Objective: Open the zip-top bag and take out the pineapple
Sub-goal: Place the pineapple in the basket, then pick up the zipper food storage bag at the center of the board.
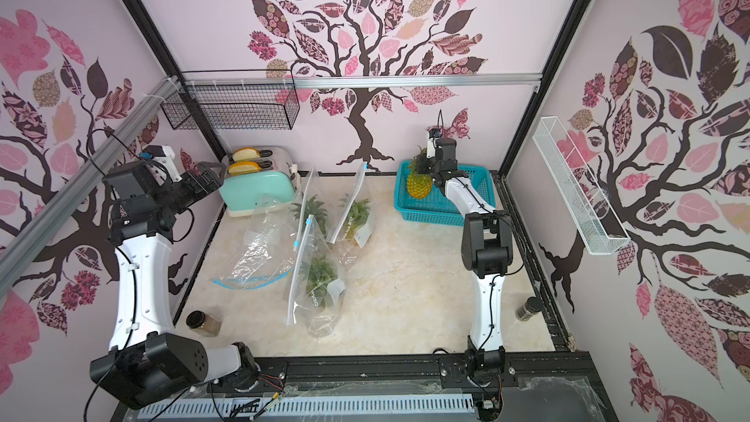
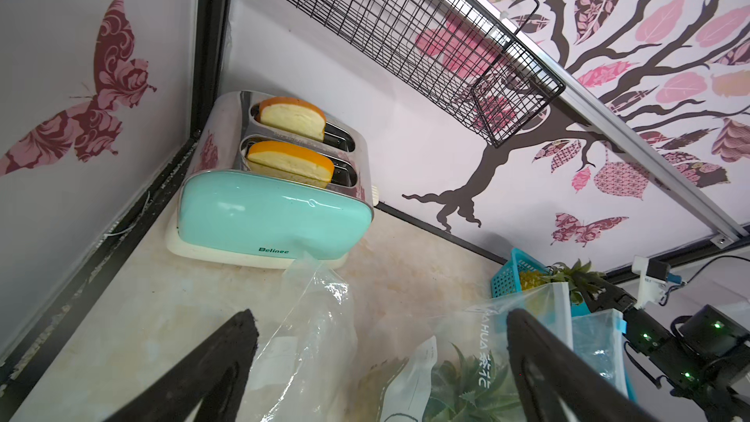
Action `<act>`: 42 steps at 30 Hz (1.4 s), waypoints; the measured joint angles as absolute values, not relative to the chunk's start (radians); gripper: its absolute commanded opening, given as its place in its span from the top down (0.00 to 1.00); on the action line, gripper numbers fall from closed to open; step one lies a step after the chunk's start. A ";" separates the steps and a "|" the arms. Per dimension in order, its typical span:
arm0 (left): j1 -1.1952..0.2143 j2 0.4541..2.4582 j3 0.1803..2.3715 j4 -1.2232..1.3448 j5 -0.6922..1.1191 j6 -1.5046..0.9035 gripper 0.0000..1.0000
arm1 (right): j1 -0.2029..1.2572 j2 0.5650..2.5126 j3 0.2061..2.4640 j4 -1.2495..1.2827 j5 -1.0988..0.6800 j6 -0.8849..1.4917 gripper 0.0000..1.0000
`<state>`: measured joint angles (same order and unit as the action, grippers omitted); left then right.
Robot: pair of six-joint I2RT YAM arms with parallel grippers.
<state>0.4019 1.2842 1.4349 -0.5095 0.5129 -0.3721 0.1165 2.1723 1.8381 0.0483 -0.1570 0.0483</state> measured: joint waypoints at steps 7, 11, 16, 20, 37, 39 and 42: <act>0.360 1.285 1.435 -0.502 0.586 -0.394 0.02 | 0.118 2.041 1.768 0.023 -0.126 0.053 0.38; 0.293 1.286 1.457 -0.517 0.613 -0.395 0.02 | 0.117 1.903 1.758 -0.019 -0.097 0.056 0.36; 0.182 1.289 1.546 -0.591 0.648 -0.365 0.02 | 0.118 1.636 1.657 -0.081 -0.084 0.070 0.37; 0.046 1.289 1.628 -0.754 0.614 -0.278 0.02 | 0.125 1.411 1.544 -0.165 -0.125 0.106 0.37; -0.381 1.098 1.446 -1.277 0.258 -0.220 0.11 | 0.251 1.097 1.343 -0.514 -0.227 0.155 0.37; -0.381 1.069 1.391 -1.274 0.268 -0.237 0.12 | 0.251 1.090 1.332 -0.514 -0.234 0.155 0.37; -0.385 1.050 1.324 -1.264 0.289 -0.258 0.18 | 0.251 1.091 1.316 -0.513 -0.244 0.155 0.37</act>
<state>-0.3855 1.0500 1.3239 -1.2636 0.2890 -0.2584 0.2512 1.0908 1.3163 -0.5133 -0.2440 0.1555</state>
